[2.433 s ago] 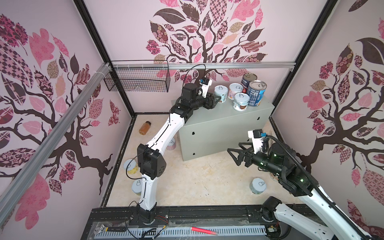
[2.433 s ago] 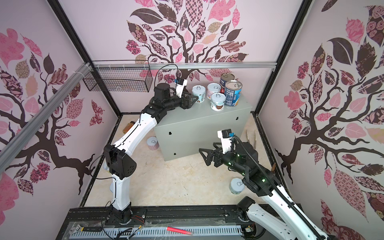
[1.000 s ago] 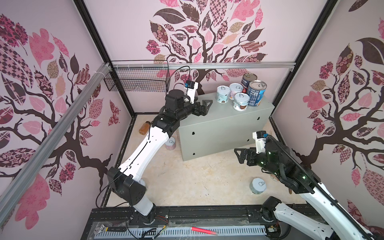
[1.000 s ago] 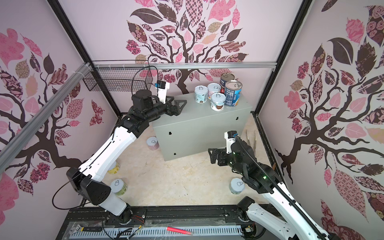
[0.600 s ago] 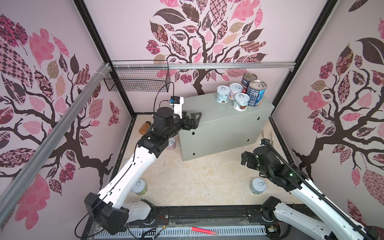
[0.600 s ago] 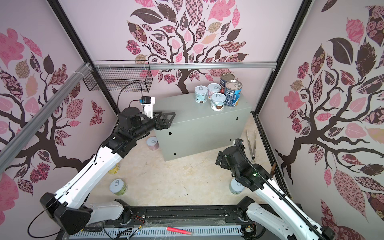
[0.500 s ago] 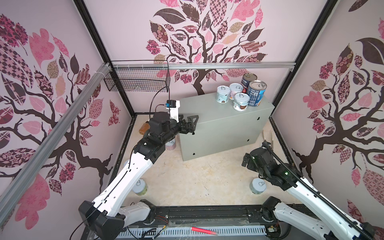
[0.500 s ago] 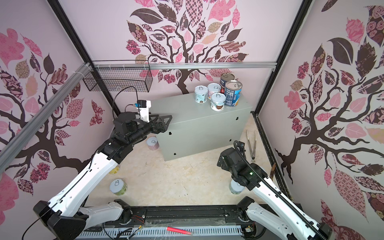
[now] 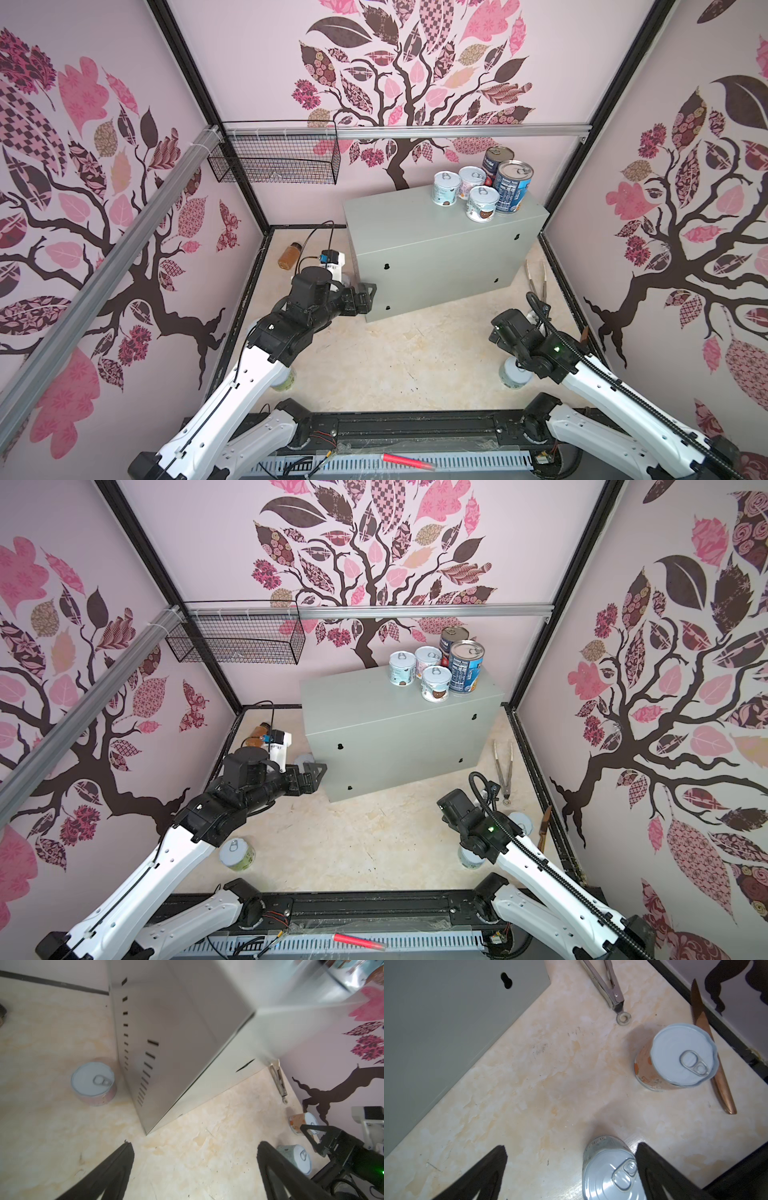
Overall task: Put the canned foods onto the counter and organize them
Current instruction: 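Lower the left arm back while the right gripper descends to another pale blue-green can, then close the right gripper around the pale blue-green can and lift it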
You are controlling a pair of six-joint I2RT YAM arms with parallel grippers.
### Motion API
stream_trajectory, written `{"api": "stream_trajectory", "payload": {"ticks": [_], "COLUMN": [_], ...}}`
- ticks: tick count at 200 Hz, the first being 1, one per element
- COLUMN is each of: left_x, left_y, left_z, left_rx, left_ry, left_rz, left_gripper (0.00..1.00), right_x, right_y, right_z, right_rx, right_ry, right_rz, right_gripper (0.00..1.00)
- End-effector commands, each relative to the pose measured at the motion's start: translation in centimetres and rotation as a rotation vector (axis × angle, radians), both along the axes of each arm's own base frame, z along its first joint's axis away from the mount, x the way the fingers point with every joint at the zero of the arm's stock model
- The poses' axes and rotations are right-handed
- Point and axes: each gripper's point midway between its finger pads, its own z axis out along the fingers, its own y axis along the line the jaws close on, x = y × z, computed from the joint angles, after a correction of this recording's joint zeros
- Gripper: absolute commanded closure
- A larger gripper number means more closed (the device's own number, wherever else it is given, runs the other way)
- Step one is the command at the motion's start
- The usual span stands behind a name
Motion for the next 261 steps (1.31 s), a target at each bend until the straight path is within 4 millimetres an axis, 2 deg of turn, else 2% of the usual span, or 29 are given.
{"api": "stream_trajectory", "payload": {"ticks": [1,42,98,127,169,232,261], "left_x": [-2.1,-4.0,-5.3,-5.2,-5.1,-4.9,-4.9], "left_y": [2.4,4.1,5.4,5.4,5.0,4.6,4.6], "left_z": [-2.7,-4.0,-7.3,-7.0,-7.2,-7.3,-7.3], "left_rx": [0.066,0.0,0.011,0.008,0.0,-0.025,-0.024], "left_ry": [0.098,0.103,0.161,0.146,0.148,0.149,0.149], "left_rz": [0.062,0.128,0.169,0.166,0.148,0.125,0.125], "left_gripper": [0.04,0.03,0.03,0.03,0.03,0.02,0.02], "right_x": [-1.1,-1.9,-2.5,-2.9,-3.1,-3.5,-3.0], "right_y": [-0.8,-0.5,-1.4,-1.9,-2.7,-0.9,0.6], "right_z": [-1.3,-4.0,-4.5,-4.6,-3.2,-6.6,-7.5], "right_rx": [0.005,0.03,-0.009,-0.032,-0.044,0.03,0.093], "right_ry": [0.027,0.086,0.124,0.143,0.116,0.204,0.204], "right_rz": [-0.06,-0.079,-0.126,-0.165,-0.221,-0.19,-0.143], "right_gripper": [0.0,0.0,0.0,0.0,0.0,0.0,0.0]}}
